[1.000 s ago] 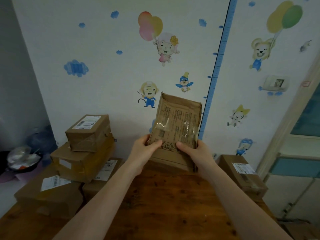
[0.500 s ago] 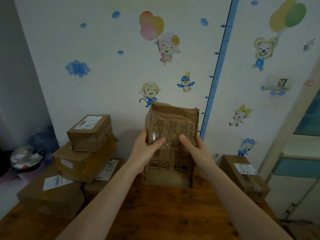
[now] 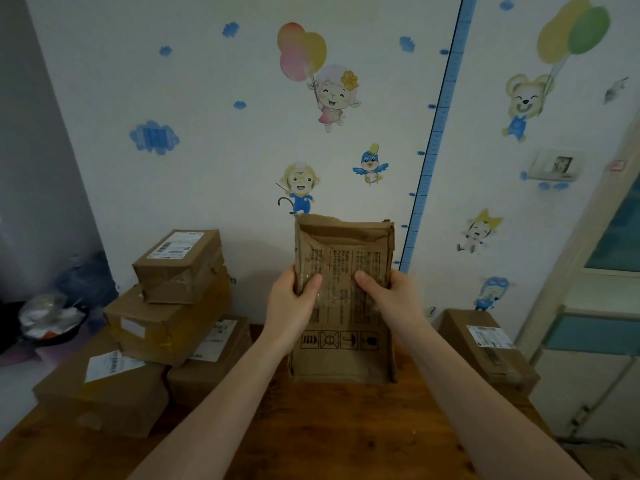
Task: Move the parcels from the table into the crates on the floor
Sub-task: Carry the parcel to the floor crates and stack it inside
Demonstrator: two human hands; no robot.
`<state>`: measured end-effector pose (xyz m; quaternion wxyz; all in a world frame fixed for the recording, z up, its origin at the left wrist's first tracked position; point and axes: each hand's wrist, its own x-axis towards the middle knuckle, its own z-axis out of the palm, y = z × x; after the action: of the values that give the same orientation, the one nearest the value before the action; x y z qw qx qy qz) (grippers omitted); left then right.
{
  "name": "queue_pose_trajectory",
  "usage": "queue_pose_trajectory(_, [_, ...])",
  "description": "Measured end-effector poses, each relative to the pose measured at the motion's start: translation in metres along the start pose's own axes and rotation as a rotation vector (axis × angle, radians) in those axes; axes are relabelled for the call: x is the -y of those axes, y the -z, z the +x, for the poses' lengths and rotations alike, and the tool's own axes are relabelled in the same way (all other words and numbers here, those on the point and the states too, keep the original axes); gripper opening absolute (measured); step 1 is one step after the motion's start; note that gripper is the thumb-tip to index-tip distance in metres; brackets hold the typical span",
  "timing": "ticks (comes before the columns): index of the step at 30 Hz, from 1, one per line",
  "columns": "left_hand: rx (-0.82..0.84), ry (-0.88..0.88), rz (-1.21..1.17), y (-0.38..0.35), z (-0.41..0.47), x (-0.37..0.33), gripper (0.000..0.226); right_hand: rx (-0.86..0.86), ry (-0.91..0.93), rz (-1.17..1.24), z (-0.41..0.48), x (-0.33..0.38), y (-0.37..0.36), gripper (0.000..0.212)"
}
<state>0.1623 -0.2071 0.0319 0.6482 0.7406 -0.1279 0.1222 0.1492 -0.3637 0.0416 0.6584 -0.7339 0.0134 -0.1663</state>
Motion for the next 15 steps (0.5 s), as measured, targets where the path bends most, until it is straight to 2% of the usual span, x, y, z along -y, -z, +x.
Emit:
queue_pose_trajectory(5, [0.083, 0.149, -0.083, 0.006, 0.008, -0.009, 0.037, 0.025, -0.027, 0.059, -0.011, -0.005, 0.007, 0.008])
queue_pose_trajectory(7, [0.134, 0.139, -0.030, 0.010, 0.012, -0.008, 0.046, 0.052, -0.022, 0.038, -0.012, -0.006, 0.012, 0.013])
queue_pose_trajectory(11, [0.154, 0.056, 0.146, 0.011, 0.003, -0.001, 0.046, 0.230, -0.252, 0.250, -0.010, -0.001, 0.015, 0.065])
queue_pose_trajectory(13, [0.198, 0.050, 0.100, 0.012, -0.002, -0.002, 0.047, 0.238, -0.268, 0.286, -0.008, 0.001, 0.014, 0.063])
queue_pose_trajectory(15, [0.295, 0.152, -0.130, 0.017, -0.003, -0.012, 0.054, 0.195, -0.273, 0.298, -0.007, 0.003, 0.016, 0.042])
